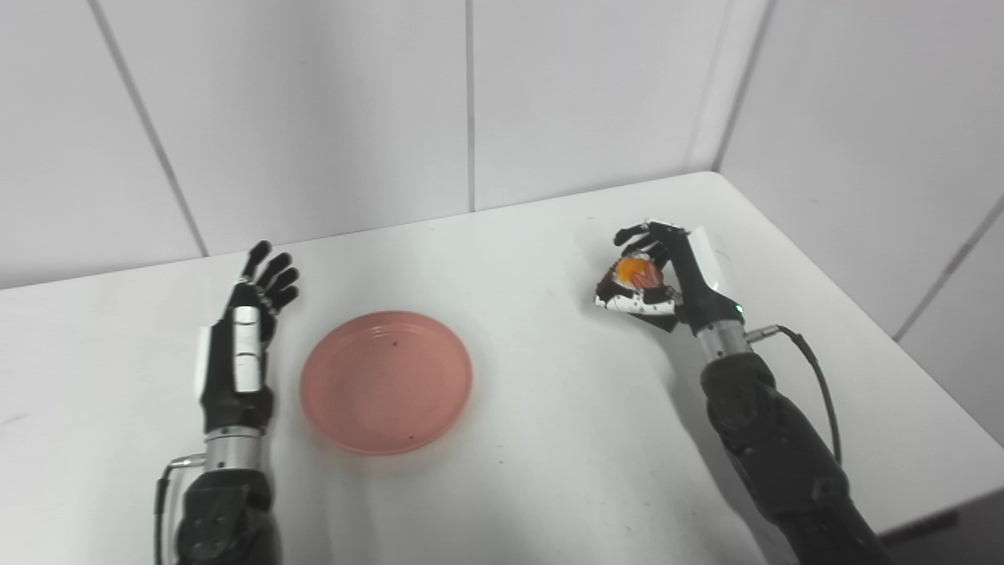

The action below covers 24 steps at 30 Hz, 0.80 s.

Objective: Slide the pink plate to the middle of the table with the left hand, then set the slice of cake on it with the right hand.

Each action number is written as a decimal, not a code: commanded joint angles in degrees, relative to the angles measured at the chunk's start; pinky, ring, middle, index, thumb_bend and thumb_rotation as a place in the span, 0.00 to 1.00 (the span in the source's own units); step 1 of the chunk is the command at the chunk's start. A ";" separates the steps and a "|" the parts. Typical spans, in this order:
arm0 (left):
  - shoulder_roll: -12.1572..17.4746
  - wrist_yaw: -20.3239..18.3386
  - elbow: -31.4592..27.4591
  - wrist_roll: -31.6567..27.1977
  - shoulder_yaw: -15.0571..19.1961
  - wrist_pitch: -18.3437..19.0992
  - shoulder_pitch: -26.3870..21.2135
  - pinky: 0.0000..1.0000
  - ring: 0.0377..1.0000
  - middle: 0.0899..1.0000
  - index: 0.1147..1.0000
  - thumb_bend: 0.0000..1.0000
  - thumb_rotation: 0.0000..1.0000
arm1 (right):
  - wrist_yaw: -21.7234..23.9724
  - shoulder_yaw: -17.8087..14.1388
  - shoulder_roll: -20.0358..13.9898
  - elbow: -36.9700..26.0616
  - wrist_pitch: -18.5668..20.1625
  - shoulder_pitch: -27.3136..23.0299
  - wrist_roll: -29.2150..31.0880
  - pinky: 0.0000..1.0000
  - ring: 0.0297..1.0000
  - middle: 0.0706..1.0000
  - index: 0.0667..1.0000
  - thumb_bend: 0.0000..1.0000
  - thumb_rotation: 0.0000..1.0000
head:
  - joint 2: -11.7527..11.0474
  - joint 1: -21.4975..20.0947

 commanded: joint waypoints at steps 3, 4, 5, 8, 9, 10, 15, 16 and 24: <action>-2.11 2.77 7.42 1.71 -0.75 -1.09 8.26 0.84 0.84 0.85 0.86 0.67 1.00 | 1.61 2.18 0.55 -5.28 -7.88 -3.51 1.57 0.37 0.39 0.45 0.51 0.51 0.00 | -0.48 3.93; -2.31 2.94 7.62 1.75 -0.77 -1.08 8.14 0.84 0.84 0.85 0.86 0.67 1.00 | 2.54 2.92 1.17 -5.75 -8.40 -3.83 2.37 0.37 0.38 0.45 0.51 0.51 0.00 | -0.66 5.60; -2.43 3.07 7.73 1.77 -0.81 -1.07 8.06 0.84 0.84 0.86 0.86 0.66 1.00 | 3.18 3.37 1.62 -6.09 -8.68 -4.03 2.87 0.39 0.38 0.45 0.51 0.51 0.00 | -0.66 5.60; -2.95 3.06 8.09 1.35 -0.96 -1.04 7.95 0.84 0.84 0.86 0.86 0.67 1.00 | 5.18 5.00 3.31 -7.69 -8.36 -4.69 2.83 0.36 0.37 0.45 0.52 0.51 0.00 | -0.70 8.49; -3.14 3.09 8.03 1.32 -1.01 -1.02 7.99 0.86 0.85 0.86 0.86 0.67 1.00 | 6.08 5.37 3.91 -8.55 -7.54 -4.78 3.01 0.36 0.37 0.45 0.51 0.51 0.00 | -0.67 9.05; -3.11 2.86 7.99 1.41 -1.24 -1.02 8.02 0.86 0.85 0.87 0.86 0.67 1.00 | 7.05 5.63 4.48 -9.67 -6.20 -4.76 3.25 0.36 0.37 0.45 0.51 0.51 0.00 | -0.59 9.60; -2.27 1.98 5.26 2.57 -2.84 3.29 8.31 0.91 0.89 0.90 0.90 0.64 1.00 | 9.98 6.34 7.27 -12.01 -4.47 -5.20 3.41 0.31 0.36 0.45 0.51 0.51 0.00 | -0.27 12.22; -2.25 2.12 4.69 2.76 -3.02 4.29 8.35 0.91 0.89 0.90 0.90 0.62 1.00 | 10.33 6.36 7.58 -12.05 -4.62 -5.31 3.38 0.31 0.36 0.45 0.51 0.51 0.00 | -0.27 12.22; -3.07 3.10 2.60 3.28 -4.14 7.61 8.41 0.90 0.89 0.91 0.91 0.56 1.00 | 12.86 8.51 11.11 -13.00 -5.22 -7.94 0.96 0.32 0.36 0.45 0.51 0.51 0.00 | 0.84 14.10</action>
